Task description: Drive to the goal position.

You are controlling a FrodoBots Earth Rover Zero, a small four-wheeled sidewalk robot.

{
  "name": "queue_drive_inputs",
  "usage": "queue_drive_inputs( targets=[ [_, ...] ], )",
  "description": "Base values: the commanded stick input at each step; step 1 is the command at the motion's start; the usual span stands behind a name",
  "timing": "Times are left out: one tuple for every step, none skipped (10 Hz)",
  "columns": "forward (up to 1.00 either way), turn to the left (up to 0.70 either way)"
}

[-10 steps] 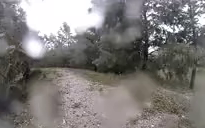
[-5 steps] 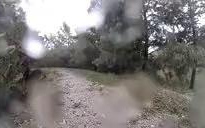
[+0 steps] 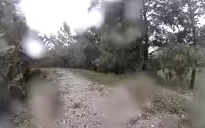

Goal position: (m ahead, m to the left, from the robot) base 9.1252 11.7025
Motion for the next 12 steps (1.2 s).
queue_drive_inputs(
  targets=[
    [0.85,0.00],
    [0.85,0.00],
    [0.85,0.00],
    [0.85,0.00],
    [0.85,0.00],
    [0.85,0.00],
    [0.85,0.04],
    [0.85,0.34],
    [0.85,0.34],
    [0.85,0.34],
    [0.85,0.34],
    [0.85,0.34]
  ],
)
